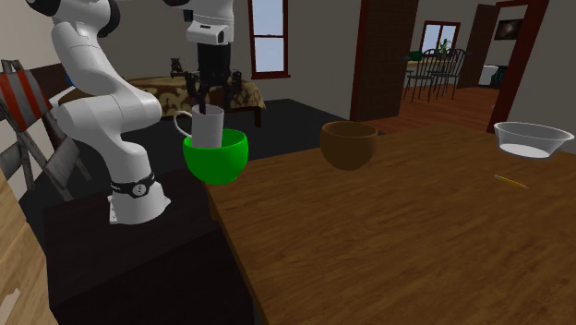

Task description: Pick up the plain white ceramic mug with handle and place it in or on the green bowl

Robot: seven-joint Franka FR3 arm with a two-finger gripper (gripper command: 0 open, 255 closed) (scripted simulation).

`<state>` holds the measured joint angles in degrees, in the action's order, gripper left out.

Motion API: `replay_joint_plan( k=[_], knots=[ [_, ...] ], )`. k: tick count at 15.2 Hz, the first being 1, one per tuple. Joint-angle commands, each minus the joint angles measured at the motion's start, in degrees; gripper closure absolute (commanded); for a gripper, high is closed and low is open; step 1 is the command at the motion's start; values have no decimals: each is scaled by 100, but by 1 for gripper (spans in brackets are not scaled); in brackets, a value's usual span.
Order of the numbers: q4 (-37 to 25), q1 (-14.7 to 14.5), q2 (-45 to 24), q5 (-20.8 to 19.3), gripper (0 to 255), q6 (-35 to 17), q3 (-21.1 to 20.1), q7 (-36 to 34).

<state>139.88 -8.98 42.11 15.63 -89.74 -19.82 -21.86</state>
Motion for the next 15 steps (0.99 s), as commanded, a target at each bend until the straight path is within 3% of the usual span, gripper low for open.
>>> replay_joint_plan(
  k=[1, 4, 8, 15],
  knots=[
    [0, 0, 0, 0, 0, 0, 0, 0],
    [0, 0, 0, 0, 0, 0, 0, 0],
    [-852, 86, -235, -145, 0, 620, 119, -50],
    [-852, 85, -235, -146, 0, 620, 119, -50]
  ],
)
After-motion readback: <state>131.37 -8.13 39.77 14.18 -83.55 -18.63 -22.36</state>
